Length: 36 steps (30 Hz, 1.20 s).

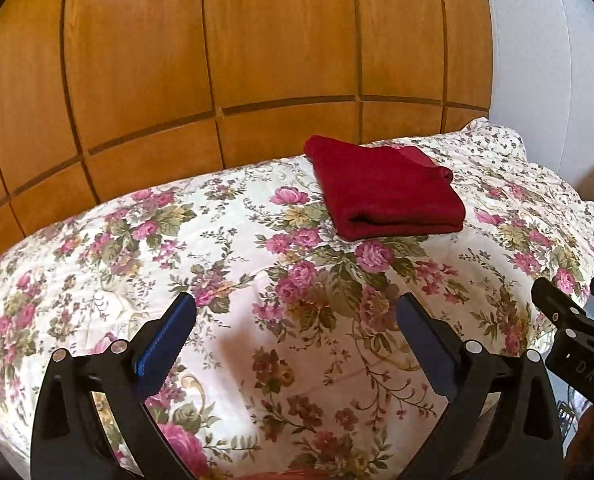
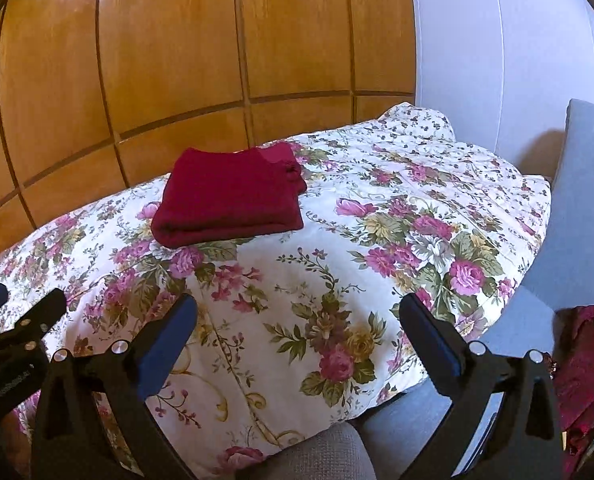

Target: Fold small clothes

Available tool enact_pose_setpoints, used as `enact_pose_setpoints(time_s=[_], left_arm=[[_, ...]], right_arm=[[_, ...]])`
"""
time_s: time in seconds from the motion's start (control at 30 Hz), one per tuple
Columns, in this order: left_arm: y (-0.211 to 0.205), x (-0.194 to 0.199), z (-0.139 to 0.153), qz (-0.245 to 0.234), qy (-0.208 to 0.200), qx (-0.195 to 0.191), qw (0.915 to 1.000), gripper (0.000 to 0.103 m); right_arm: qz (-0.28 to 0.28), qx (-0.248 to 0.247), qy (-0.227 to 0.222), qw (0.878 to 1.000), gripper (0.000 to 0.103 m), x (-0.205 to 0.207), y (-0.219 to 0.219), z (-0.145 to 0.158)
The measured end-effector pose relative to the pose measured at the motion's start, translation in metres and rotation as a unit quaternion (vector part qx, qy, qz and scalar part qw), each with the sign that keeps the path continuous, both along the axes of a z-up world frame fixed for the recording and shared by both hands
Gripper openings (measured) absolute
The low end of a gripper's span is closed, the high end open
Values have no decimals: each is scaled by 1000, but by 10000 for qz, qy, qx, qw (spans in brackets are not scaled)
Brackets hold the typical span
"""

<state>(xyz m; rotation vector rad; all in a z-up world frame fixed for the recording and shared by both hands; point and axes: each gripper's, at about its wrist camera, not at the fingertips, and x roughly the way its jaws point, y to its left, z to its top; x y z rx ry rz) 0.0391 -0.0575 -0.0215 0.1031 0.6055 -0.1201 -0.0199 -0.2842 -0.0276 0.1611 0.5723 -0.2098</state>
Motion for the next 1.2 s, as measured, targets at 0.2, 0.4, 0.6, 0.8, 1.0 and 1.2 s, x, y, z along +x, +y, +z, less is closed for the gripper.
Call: enact_pose_setpoints(time_s=[0.2,0.4,0.6,0.8,1.0,1.2], left_arm=[[-5,2,-3,-135,81,13,9999,99],[0,7,-3,-70,177,-69,9998,99],[4,10,-3,7,225,-163,9996,99],[2,10,-3,-63,243,-152,9996,99],[-1,9,-4,-136,240,-84,9996,99],[1,10,-4,-126,276,-170,9994,99]], right_arm=[[-59,43,65,10000,101,2,-5,-3],[-62,81,149,9998,101,4,-6,-6],[-38,93,154,9998,101,4,-6,-6],[-46,128,153,9998,101,5,-8,-6],[-48,128,168,9998,101,5,-9,-7],[-44,142,166,9998,101,6,-10,-7]])
